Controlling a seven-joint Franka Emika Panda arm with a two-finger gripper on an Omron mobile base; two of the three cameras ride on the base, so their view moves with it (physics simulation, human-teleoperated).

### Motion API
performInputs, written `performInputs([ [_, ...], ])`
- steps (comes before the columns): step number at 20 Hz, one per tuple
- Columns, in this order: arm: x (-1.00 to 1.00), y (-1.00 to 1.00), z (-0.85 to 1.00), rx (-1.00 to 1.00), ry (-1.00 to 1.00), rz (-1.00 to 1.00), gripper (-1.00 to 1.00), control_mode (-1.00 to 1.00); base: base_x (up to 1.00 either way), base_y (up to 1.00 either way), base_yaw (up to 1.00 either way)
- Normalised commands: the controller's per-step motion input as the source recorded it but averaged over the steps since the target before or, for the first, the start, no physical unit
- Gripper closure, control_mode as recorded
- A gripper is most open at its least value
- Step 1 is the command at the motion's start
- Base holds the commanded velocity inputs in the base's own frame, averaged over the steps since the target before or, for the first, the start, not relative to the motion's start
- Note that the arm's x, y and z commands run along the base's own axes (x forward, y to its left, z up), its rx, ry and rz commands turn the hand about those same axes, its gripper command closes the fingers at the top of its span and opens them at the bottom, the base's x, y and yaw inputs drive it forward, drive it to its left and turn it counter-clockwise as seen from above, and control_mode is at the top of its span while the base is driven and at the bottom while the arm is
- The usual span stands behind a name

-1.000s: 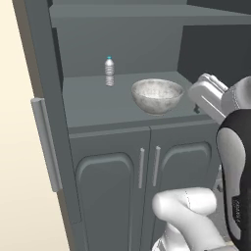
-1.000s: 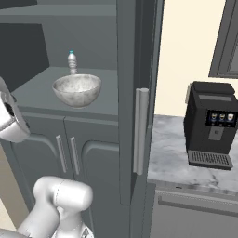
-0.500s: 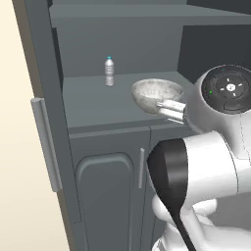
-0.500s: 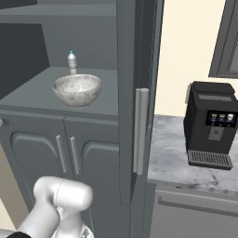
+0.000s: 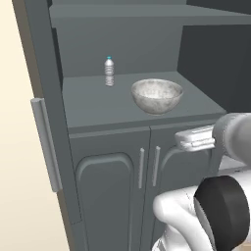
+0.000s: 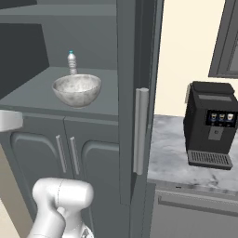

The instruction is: Pick the mug and place it in the sink. Pick the bowl and place it in the open cabinet and then close the cabinet.

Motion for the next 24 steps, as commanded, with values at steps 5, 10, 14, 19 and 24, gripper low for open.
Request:
performInputs([
  [5,0.0,0.0,0.0,0.0,0.0,0.04,-1.0,-1.0,0.0,0.0,0.0],
  [10,-0.6,-0.04,0.15,-0.01,0.0,0.0,-1.0,-1.0,0.0,0.0,0.0],
  [14,-0.89,-0.28,0.09,0.0,0.0,0.0,-1.0,-1.0,0.0,0.0,0.0],
  [19,-0.98,-0.18,0.05,0.0,-0.01,0.13,-1.0,-1.0,0.0,0.0,0.0],
  [24,-0.99,-0.28,0.17,0.0,-0.06,0.11,-1.0,-1.0,0.0,0.0,0.0],
])
